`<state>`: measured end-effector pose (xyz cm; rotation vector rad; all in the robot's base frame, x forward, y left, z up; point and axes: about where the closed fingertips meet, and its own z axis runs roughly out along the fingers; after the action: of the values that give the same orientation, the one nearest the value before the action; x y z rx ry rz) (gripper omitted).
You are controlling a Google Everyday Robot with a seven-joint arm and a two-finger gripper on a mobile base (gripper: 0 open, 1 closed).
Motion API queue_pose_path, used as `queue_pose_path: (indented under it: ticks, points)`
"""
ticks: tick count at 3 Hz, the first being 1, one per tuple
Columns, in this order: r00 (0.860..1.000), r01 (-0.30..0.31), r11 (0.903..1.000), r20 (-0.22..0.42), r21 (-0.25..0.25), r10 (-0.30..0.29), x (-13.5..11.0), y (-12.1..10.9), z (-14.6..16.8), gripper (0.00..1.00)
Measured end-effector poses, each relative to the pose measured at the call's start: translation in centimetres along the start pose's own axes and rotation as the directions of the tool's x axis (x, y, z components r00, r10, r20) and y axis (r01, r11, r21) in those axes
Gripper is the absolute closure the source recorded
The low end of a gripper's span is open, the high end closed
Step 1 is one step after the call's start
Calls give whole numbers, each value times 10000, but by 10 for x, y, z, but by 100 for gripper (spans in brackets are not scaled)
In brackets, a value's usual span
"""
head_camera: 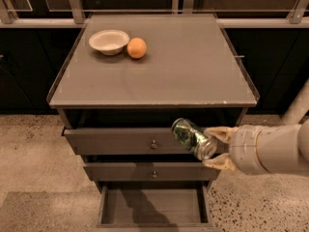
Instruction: Pick green can from bottom drawer and place on counter
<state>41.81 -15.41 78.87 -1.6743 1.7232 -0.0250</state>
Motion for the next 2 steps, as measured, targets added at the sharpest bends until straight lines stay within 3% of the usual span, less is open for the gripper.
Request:
queue_pose_path:
  ticks: [1,2]
  points:
    - [9940,1037,9927,-405,615,-1013,-40,-24,-41,100]
    - [9880,1541,9772,-313,1464,-1511,-58,-31,-71,100]
